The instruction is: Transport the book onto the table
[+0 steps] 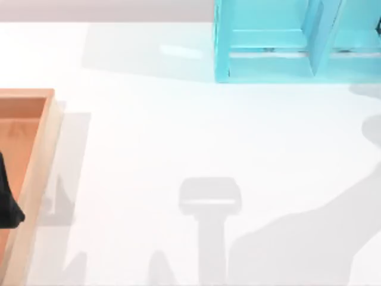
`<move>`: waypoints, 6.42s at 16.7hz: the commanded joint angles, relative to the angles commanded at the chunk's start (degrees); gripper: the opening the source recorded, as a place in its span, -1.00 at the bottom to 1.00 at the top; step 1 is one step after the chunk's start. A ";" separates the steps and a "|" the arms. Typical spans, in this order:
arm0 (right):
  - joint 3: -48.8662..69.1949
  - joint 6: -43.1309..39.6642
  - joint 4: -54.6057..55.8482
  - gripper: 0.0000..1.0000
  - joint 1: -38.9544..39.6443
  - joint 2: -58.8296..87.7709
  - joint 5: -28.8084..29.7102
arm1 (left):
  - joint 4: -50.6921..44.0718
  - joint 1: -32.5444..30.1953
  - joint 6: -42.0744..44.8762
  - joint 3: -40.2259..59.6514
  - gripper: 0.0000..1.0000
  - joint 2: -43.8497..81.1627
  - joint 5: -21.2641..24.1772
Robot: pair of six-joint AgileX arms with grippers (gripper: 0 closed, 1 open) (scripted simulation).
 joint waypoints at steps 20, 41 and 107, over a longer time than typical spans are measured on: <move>-28.70 -1.24 -31.90 -1.00 -12.73 -60.34 -13.55 | 0.00 0.00 0.00 0.00 1.00 0.00 0.00; -20.18 -34.16 -25.33 -1.00 38.98 -49.11 26.28 | 0.00 0.00 0.00 0.00 1.00 0.00 0.00; -22.70 -54.77 -30.51 1.00 88.77 -22.97 74.78 | 0.00 0.00 0.00 0.00 1.00 0.00 0.00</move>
